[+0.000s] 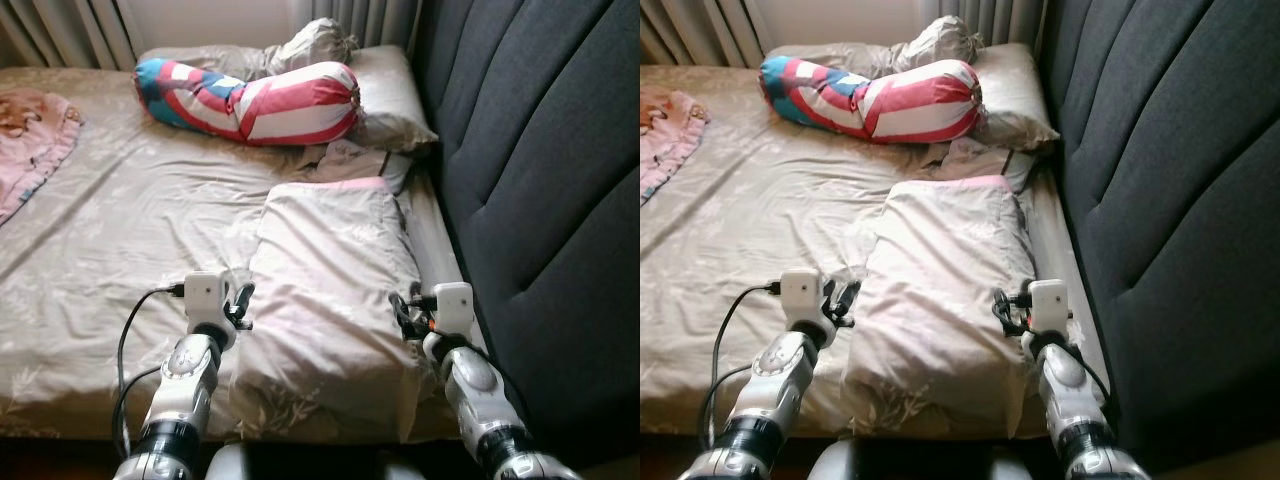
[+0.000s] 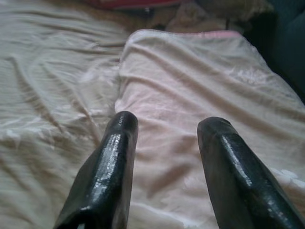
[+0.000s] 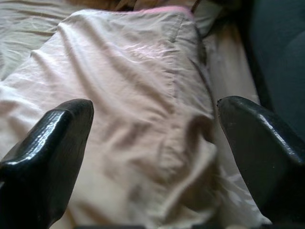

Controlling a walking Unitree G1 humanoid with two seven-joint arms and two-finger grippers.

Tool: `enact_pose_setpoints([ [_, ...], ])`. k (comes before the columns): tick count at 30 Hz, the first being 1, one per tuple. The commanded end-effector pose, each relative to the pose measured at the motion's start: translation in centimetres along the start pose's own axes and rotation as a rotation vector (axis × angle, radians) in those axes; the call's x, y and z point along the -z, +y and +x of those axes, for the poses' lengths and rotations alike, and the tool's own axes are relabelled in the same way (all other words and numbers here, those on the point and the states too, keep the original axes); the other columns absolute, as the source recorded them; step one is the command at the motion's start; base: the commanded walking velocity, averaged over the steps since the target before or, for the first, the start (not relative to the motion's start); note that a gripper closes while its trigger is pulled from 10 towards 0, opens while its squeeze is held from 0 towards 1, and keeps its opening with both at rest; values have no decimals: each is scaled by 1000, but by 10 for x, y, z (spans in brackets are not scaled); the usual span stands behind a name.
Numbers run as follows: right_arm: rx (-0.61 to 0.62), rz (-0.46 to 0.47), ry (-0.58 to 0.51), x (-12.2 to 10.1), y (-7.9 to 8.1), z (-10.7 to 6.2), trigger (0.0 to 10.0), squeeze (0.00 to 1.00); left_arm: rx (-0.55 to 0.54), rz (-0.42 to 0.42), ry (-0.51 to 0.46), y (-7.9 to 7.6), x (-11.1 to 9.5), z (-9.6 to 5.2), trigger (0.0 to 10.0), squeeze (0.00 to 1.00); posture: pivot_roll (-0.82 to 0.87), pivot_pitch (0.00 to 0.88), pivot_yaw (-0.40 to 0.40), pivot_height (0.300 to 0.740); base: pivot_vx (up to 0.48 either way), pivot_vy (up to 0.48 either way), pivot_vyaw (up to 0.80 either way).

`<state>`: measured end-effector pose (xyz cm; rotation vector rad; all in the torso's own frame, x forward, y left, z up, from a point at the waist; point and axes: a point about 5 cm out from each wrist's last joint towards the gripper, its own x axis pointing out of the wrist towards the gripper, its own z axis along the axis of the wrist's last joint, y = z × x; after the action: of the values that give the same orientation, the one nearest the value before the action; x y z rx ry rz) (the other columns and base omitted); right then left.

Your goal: Clean up the room

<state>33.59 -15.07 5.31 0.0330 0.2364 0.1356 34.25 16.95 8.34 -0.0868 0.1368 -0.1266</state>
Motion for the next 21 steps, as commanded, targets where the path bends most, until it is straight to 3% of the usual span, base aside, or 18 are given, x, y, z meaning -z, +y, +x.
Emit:
enact_pose_setpoints([
  [1, 22, 22, 42, 4, -3, 0, 10000, 1000, -6, 1, 45, 3, 6, 0, 10000, 1000, -72, 162, -63, 655, 0, 0, 0],
  [10, 34, 17, 121, -9, -7, 11, 10000, 1000, -9, -41, 44, 3, -10, 16, 10000, 1000, -59, 263, -61, 655, 0, 0, 0],
  [21, 136, -7, 139, -8, -17, 10, 10000, 1000, -2, -48, 51, 20, -12, 14, 10000, 1000, -48, 297, 0, 655, 0, 0, 0],
])
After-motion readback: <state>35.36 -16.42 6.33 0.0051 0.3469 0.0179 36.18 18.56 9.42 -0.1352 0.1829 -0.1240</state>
